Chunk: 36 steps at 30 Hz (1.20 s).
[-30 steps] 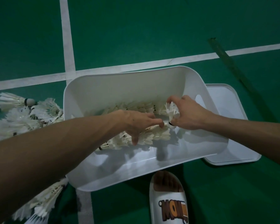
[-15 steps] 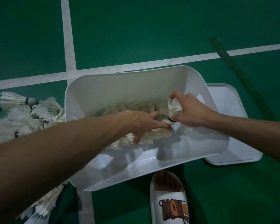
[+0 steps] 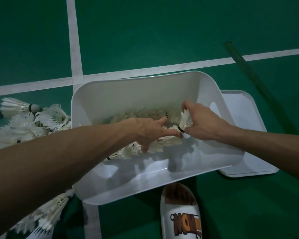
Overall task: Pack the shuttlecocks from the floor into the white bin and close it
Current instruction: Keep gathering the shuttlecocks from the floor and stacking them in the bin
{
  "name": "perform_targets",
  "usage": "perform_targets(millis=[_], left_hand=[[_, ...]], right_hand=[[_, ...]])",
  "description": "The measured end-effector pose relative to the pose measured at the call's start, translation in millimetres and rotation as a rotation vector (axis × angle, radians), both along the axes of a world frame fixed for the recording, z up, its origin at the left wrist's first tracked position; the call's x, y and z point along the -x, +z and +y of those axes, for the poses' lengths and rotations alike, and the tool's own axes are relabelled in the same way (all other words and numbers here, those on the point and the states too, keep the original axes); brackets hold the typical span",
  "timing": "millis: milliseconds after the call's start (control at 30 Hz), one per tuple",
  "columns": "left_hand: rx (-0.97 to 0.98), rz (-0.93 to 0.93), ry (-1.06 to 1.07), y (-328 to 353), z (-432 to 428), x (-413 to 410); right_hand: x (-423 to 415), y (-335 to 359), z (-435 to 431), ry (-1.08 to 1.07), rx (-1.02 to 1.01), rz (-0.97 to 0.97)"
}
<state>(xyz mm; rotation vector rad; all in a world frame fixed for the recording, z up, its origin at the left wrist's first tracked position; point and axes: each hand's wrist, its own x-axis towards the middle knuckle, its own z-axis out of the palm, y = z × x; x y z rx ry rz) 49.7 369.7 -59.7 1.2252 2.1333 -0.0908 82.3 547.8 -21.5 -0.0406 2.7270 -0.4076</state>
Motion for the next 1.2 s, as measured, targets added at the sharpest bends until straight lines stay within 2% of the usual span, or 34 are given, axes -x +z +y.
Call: perform_targets(millis=[200, 333, 500, 667, 833, 900, 1033, 1200], left_hand=[[0.021, 0.018, -0.007, 1.4, -1.0, -1.2], [0.01, 0.031, -0.003, 1.3, -2.3, -0.2], [0.012, 0.031, 0.017, 3.3, -3.1, 2.3], [0.013, 0.01, -0.015, 4.1, -1.0, -3.1], [0.002, -0.045, -0.02, 2.1, -6.0, -6.1], [-0.018, -0.071, -0.008, 3.1, -10.6, -8.1], [-0.065, -0.043, -0.021, 11.6, -28.9, -12.0], [0.041, -0.014, -0.008, 17.5, -54.7, -16.8]], right_hand=[[2.6, -3.6, -4.4, 0.031, -0.054, -0.181], [3.6, -0.7, -3.8, 0.078, -0.089, -0.197], [-0.2, -9.7, -3.2, -0.014, -0.111, -0.192], [-7.5, -16.9, -0.3, -0.298, 0.237, -0.393], [-10.8, -29.3, -4.8, -0.331, 0.256, -0.377], [-10.8, -27.3, -5.7, -0.273, 0.179, -0.382], [-9.6, -16.8, -4.0, -0.079, -0.122, -0.319], [-11.0, -17.0, -8.3, -0.073, -0.093, -0.318]])
